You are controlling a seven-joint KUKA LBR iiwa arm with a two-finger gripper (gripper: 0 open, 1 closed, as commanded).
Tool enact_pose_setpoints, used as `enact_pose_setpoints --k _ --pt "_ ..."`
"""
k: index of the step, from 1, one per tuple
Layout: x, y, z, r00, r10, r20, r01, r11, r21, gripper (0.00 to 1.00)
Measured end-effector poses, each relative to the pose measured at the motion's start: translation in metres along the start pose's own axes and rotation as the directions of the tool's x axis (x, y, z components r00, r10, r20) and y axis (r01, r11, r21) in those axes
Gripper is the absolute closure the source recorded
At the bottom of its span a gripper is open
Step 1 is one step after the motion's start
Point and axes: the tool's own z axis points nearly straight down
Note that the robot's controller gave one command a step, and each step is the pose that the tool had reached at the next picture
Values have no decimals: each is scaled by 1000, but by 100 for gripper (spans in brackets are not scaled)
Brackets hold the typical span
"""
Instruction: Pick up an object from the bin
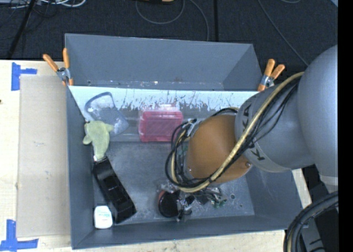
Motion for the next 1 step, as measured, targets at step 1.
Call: enact_pose_setpoints --k 1 --pt "0 0 0 1000 1 0 -1 1000 0 100"
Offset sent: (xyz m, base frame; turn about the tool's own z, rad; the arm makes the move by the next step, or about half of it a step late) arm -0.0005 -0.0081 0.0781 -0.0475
